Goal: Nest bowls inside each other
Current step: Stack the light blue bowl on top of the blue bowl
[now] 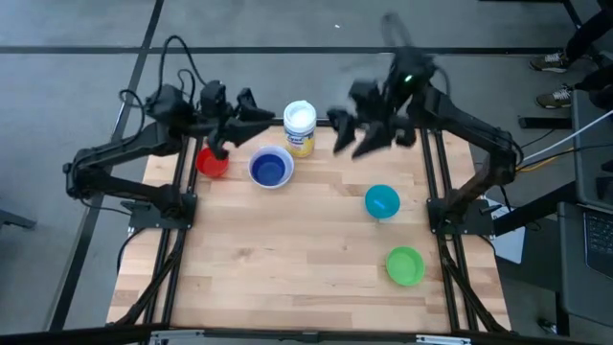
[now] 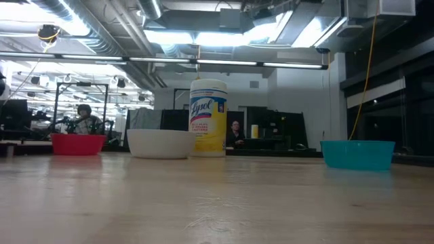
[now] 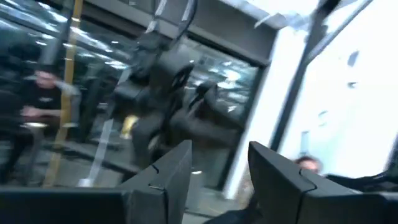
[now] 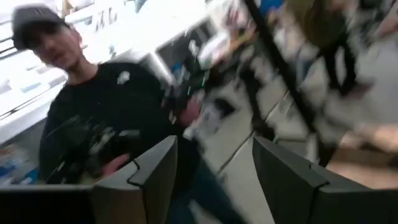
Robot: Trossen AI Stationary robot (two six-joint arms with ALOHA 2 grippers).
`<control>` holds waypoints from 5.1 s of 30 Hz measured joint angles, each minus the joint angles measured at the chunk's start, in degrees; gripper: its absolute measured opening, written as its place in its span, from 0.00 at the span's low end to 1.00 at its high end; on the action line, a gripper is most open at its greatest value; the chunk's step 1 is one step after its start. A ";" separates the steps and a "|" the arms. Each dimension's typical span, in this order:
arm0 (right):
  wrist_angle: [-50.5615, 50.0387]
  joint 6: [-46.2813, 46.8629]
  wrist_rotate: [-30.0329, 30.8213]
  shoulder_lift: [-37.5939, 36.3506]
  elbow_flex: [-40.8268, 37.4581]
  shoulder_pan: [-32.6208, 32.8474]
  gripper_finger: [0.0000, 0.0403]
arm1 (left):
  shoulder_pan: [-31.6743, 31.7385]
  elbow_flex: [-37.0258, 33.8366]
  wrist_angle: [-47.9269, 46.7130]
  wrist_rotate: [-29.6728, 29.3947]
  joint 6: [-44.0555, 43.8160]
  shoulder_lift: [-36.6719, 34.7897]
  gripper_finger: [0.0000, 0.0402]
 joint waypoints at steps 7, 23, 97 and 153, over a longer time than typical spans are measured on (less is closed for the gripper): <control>-57.95 -32.32 31.64 -0.28 -0.02 8.35 0.51 | -10.06 -0.11 -6.77 -11.99 0.83 1.51 0.37; -61.82 -12.50 57.12 -18.09 -52.15 20.51 0.50 | -18.71 -0.09 -21.61 -24.80 4.40 9.07 0.37; -26.55 -4.79 60.03 -1.75 -56.19 9.75 0.01 | -12.83 -0.09 -29.40 -14.36 15.76 11.56 0.37; -67.17 -86.72 136.47 -10.58 -8.27 9.82 0.00 | 3.96 0.53 -20.89 -11.76 19.24 9.79 0.37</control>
